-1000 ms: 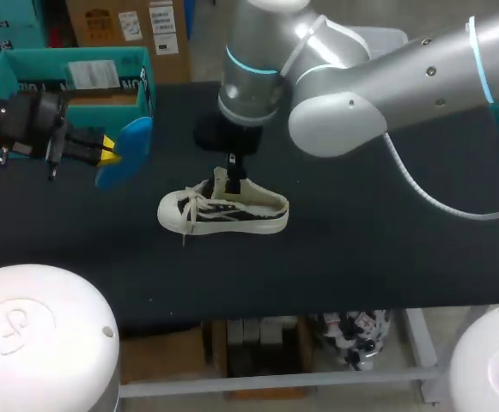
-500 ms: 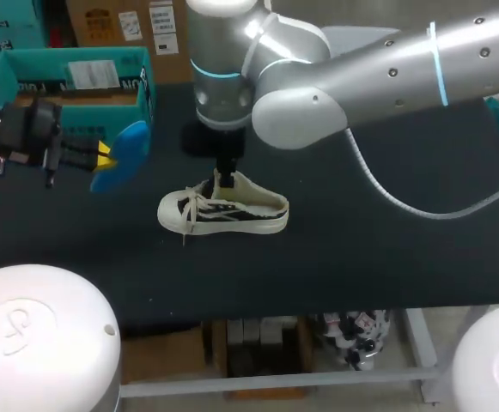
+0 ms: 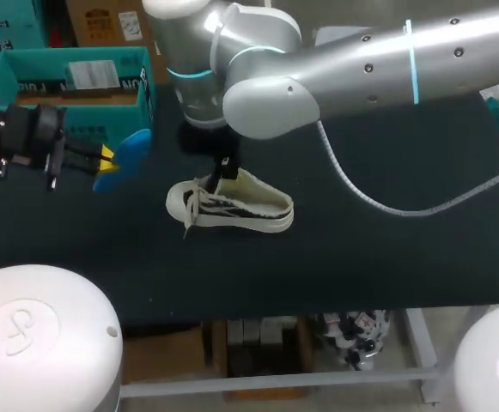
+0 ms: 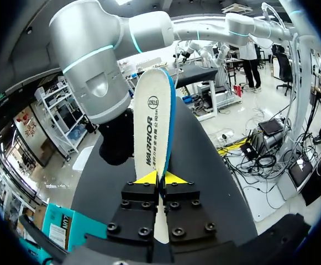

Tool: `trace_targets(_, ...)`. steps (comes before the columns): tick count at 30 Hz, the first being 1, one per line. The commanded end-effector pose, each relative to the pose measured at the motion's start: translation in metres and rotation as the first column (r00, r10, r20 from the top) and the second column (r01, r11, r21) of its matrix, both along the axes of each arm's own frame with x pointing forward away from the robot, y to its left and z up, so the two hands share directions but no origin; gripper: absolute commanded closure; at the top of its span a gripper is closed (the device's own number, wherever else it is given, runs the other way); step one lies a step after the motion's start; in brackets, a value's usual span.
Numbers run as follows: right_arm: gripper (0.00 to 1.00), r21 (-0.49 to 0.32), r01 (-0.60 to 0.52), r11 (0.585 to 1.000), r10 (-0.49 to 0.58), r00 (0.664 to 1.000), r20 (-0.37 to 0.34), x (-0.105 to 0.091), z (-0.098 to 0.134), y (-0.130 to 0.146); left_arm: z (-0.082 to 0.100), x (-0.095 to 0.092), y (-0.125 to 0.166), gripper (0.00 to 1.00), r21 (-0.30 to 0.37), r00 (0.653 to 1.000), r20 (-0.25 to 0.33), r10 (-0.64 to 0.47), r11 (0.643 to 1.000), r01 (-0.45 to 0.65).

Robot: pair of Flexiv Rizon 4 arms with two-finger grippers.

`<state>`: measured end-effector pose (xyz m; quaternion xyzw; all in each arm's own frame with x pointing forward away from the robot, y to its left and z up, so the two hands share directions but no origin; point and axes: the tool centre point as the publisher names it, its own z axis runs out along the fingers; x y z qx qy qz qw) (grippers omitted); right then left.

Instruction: Open the shoe tongue, take the insole out of the shoe, put the insole back into the shoe, and pack the shoe into the shoebox

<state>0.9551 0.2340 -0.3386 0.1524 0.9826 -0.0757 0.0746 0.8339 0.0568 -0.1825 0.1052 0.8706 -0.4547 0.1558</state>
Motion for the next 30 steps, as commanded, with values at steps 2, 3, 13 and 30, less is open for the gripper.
trace_targets(2,1.0,0.001,0.132,0.991,-0.132,0.991,-0.019,0.003,0.014,-0.008,-0.003,0.011,-0.008,1.0,0.022,0.986,0.051,-0.161,0.987,0.16)
trace_targets(3,1.0,0.02,0.169,0.985,-0.168,0.986,-0.017,0.003,0.016,-0.011,-0.005,0.011,-0.01,1.0,0.027,0.977,0.074,-0.2,0.98,0.199)
trace_targets(13,1.0,0.208,0.48,0.852,-0.483,0.875,-0.039,-0.009,0.034,-0.045,-0.011,0.025,-0.038,1.0,0.083,0.752,0.33,-0.571,0.811,0.58)
trace_targets(30,1.0,0.255,0.518,0.816,-0.528,0.849,-0.034,-0.015,0.038,-0.049,-0.018,0.029,-0.053,1.0,0.101,0.645,0.393,-0.656,0.727,0.679)
